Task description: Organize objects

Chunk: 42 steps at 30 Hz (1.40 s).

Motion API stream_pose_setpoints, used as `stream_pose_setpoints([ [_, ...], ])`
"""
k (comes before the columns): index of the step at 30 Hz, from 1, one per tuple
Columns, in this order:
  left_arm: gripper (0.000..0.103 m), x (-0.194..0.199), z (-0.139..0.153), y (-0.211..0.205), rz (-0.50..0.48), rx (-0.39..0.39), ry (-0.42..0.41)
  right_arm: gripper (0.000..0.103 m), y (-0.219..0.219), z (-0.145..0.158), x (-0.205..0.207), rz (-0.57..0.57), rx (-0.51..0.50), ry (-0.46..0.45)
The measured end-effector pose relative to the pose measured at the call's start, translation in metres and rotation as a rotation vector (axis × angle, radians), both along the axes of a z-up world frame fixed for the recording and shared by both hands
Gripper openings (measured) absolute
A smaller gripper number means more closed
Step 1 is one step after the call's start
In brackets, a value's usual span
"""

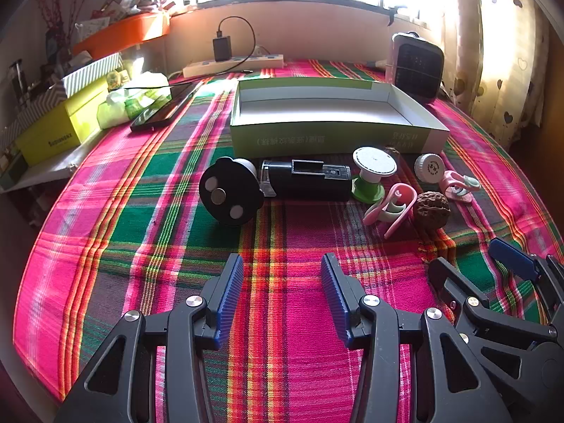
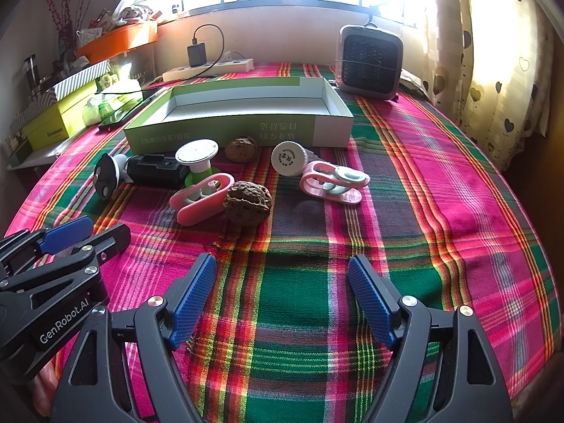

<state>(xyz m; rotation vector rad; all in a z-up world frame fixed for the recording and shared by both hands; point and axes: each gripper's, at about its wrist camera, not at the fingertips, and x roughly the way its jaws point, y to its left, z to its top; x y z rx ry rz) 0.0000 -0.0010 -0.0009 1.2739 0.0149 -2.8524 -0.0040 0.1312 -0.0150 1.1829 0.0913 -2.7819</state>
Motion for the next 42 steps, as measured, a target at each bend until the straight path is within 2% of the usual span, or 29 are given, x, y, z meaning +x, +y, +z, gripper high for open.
stream_pose_setpoints([
  [14, 0.044, 0.000, 0.000, 0.001, -0.004, 0.001, -0.001, 0.078, -0.001, 0.000, 0.000, 0.004, -0.002, -0.002],
  [21, 0.044, 0.000, 0.001, 0.000, -0.035, 0.005, 0.000, 0.078, 0.002, 0.000, -0.001, 0.032, -0.008, -0.007],
  [28, 0.044, 0.000, 0.002, -0.008, -0.109, 0.020, 0.000, 0.078, 0.006, 0.001, -0.001, 0.090, -0.019, -0.021],
  [32, 0.044, -0.002, 0.002, -0.020, -0.110, 0.054, -0.003, 0.078, 0.012, 0.002, 0.000, 0.116, -0.060, -0.018],
  [42, 0.044, -0.017, 0.006, -0.056, -0.054, 0.113, 0.001, 0.078, 0.013, 0.006, -0.012, 0.155, -0.061, -0.033],
])
